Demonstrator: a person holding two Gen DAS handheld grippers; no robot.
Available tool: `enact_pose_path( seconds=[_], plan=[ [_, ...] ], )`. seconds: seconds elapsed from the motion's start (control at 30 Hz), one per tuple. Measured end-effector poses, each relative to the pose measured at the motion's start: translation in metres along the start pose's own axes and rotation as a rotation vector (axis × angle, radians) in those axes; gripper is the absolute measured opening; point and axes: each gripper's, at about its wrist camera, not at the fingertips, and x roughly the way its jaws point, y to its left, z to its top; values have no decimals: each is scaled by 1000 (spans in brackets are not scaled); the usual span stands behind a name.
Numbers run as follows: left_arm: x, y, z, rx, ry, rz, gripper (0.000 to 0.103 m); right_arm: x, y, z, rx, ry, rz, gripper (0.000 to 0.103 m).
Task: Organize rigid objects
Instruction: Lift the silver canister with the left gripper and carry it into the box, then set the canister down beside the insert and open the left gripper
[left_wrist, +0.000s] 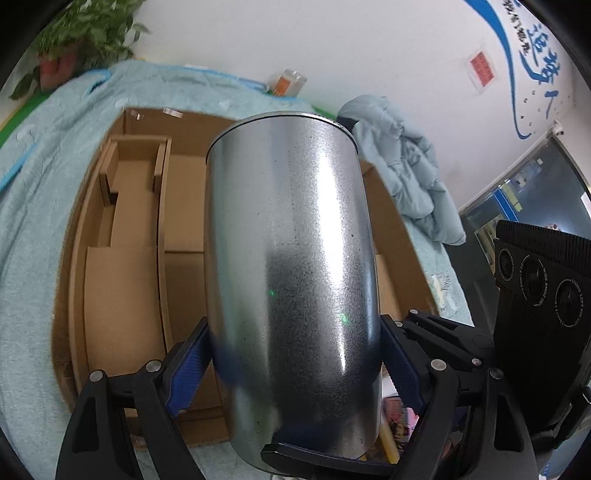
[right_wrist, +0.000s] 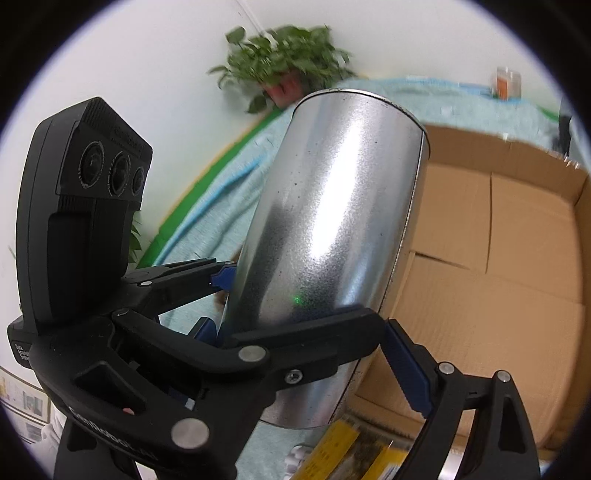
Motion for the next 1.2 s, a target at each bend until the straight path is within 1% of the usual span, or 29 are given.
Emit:
enact_pose_path(
  seconds=[0.1, 0.17, 0.2, 0.3, 0.43, 0.67, 0.73, 0.77, 0.83, 0.87, 0.9, 0.93, 1.03, 1.1, 1.17, 1.2],
  plan=[
    [25, 16, 0, -27, 45, 11, 84, 21, -14, 0, 30, 50, 12, 90],
    [42, 24, 0, -37, 81, 26, 83, 33, -19, -2, 50, 89, 7, 89],
    [46, 25, -1, -37, 86, 34, 83, 40, -21, -3, 62, 113, -1, 88],
    [49, 22, 1, -5, 70, 96, 83, 50, -20, -4, 57, 141, -13, 86],
    [52, 27, 1, 3, 83, 114, 83, 63, -29, -6, 112, 192, 23, 86],
    [51, 23, 1, -16, 76, 124, 83, 66, -40, -9, 164, 196, 56, 86],
    [45, 24, -1, -15, 60, 142, 81, 67, -39, -12, 180, 214, 61, 86],
    [38, 24, -2, -4, 38, 160, 79, 69, -40, -14, 194, 231, 58, 86],
    [25, 21, -1, 3, -9, 194, 79, 72, -40, -10, 187, 247, 30, 85],
    [20, 21, 0, -1, -23, 198, 79, 73, -42, -11, 198, 245, 21, 86],
    [15, 21, 0, -6, -35, 197, 79, 75, -45, -11, 215, 253, 36, 86],
    [11, 21, 0, -7, -44, 202, 79, 76, -46, -9, 223, 252, 48, 86],
    [-2, 19, -4, 12, -73, 237, 79, 79, -41, -10, 216, 258, 43, 88],
    [-14, 24, -11, 14, -89, 240, 79, 79, -36, -12, 201, 247, 34, 88],
    [-27, 25, -19, 11, -123, 241, 79, 70, -37, -15, 188, 231, 39, 88],
    [-36, 25, -26, 19, -150, 252, 79, 61, -32, -18, 159, 219, 40, 88]
  ],
)
